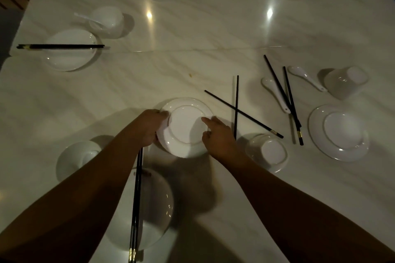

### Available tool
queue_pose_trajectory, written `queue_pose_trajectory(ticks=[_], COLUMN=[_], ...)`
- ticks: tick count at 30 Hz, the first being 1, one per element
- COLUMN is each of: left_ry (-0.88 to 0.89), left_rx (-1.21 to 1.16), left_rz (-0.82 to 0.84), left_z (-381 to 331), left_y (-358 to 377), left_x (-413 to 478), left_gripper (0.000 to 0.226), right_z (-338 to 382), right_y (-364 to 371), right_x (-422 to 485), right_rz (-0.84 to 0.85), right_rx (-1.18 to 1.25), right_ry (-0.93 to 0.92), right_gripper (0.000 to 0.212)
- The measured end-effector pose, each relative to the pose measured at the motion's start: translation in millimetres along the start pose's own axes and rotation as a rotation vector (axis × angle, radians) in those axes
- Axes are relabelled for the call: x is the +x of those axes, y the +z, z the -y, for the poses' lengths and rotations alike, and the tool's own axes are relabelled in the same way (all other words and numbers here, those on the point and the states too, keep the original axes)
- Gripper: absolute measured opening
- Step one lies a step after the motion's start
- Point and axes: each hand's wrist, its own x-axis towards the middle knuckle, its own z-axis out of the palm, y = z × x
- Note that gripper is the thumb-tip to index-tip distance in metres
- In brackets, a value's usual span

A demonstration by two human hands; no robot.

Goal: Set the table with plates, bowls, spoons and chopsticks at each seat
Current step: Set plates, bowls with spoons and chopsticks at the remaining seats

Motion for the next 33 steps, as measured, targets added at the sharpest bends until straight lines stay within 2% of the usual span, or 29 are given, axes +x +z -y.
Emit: queue_pose_trajectory(ticks=[4,6,8,11,14,17,20,23,26,28,29,31,33], left_ry=[0.132,0.259,0.423,0.725,0.948,1.191,1.423,1.288,1.085,0.895,0.776,0.499,0.289], left_rx=[-0.066,0.003,0.156,0.504,0.695,0.860,1.028,0.978,0.613,0.361,0.249,0.040,-0.072], left_rz=[0.105,0.104,0.078,0.007,0.017,0.017,-0.032,-0.061,-0.125,-0.169,-0.139,0.035,0.187], left_z=[-7.0,-8.3,-8.9,-7.7,-2.0,3.9,11.6,23.5,32.1,35.0,36.1,40.9,45.5], left_y=[-1.5,4.1,14.3,37.6,71.7,113.6,164.9,231.5,299.5,340.8,358.3,388.3,407.7], left_x=[-31.1,-48.5,-70.7,-105.6,-134.5,-144.7,-140.1,-147.6,-168.1,-179.5,-182.3,-187.3,-192.5], left_gripper=[0.015,0.021,0.022,0.017,0.016,0.036,0.028,0.032,0.043,0.041,0.035,0.026,0.031], right_z=[8.2,14.4,18.1,12.4,-13.2,-52.6,-102.7,-166.2,-230.0,-268.2,-285.5,-317.5,-341.9], right_y=[-23.7,-38.6,-54.5,-88.0,-126.4,-157.5,-186.7,-220.7,-259.0,-284.0,-295.3,-312.0,-322.7], right_x=[-18.6,-29.9,-41.5,-52.7,-66.5,-81.8,-99.2,-118.0,-140.7,-156.8,-164.6,-178.6,-189.5], right_rz=[-0.045,-0.031,0.042,0.133,0.172,0.127,0.048,-0.015,-0.051,-0.037,-0.016,0.046,0.124], right_rx=[0.233,0.399,0.718,1.209,1.443,1.493,1.468,1.352,1.223,1.156,1.120,1.037,0.956], right_ry=[-0.014,0.010,0.126,0.279,0.332,0.321,0.296,0.242,0.209,0.204,0.205,0.221,0.249], right_gripper=[0.039,0.033,0.031,0.054,0.069,0.045,0.022,0.026,0.030,0.031,0.032,0.036,0.041])
